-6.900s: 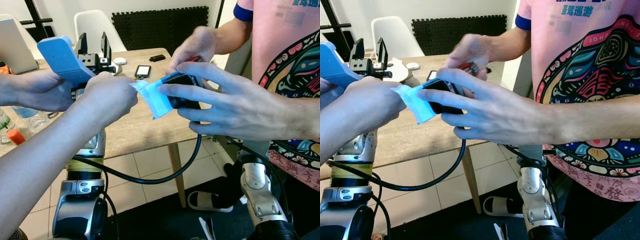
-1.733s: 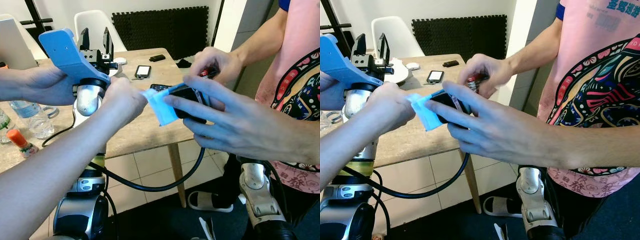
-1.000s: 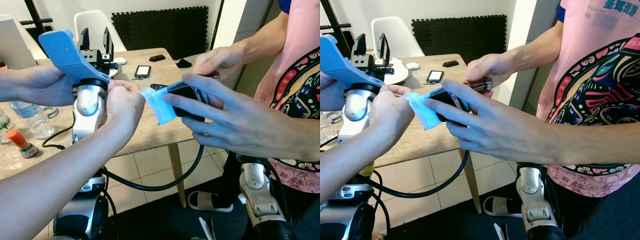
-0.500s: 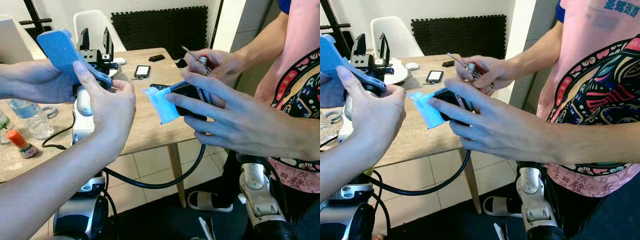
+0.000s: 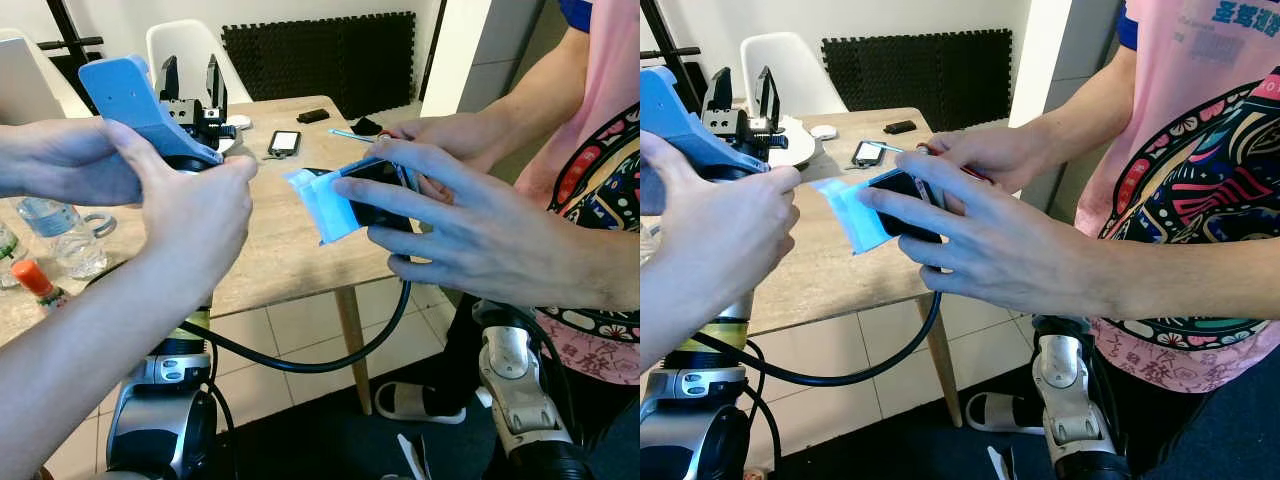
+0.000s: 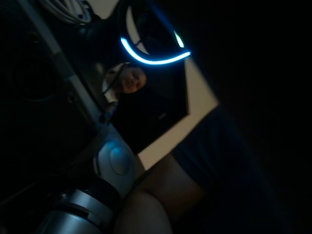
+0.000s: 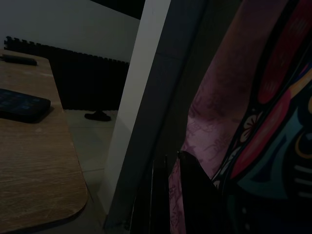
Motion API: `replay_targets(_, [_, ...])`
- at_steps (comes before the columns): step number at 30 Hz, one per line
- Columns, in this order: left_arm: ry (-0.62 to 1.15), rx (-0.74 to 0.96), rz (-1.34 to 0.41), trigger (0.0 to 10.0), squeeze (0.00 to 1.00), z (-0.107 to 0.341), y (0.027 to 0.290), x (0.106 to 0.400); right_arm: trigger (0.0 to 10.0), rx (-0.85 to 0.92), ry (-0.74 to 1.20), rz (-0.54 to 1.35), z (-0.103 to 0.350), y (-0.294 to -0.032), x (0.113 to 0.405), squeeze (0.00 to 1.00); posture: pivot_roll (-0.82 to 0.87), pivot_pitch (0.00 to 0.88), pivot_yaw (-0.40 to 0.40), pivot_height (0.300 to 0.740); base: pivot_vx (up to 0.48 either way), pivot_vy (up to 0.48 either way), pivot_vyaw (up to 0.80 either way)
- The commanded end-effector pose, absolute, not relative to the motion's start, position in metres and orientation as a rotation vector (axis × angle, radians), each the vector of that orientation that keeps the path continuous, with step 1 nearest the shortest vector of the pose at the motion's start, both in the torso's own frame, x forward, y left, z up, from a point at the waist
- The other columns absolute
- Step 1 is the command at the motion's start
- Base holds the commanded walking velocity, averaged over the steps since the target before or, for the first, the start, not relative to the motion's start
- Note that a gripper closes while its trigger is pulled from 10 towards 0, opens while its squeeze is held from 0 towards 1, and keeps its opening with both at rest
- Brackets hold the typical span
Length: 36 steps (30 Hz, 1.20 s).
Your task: Restocking fridge
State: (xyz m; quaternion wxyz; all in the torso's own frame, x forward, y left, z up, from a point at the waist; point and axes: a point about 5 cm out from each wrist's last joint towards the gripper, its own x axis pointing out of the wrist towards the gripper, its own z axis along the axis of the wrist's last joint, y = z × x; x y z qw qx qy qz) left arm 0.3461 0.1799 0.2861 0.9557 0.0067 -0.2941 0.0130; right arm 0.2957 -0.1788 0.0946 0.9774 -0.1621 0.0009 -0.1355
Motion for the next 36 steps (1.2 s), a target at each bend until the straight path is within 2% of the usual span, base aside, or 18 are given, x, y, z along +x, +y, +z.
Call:
replay_targets(1, [-0.582, 0.033, 0.03, 10.0, 0.0, 0.2843, 0.1806, 0.3465, 10.0, -0.332, 0.027, -0.286, 0.0899, -0.1824, 0.294, 0.0, -0.02, 0.0, -0.025, 0.74, 0.0, 0.0, 0.0])
replay_targets(36, [-0.579, 0.032, 0.03, 10.0, 0.0, 0.2838, 0.1816, 0.347, 10.0, -0.328, 0.031, -0.288, 0.0894, -0.1818, 0.2932, 0.0, -0.02, 0.0, -0.021, 0.74, 0.0, 0.0, 0.0])
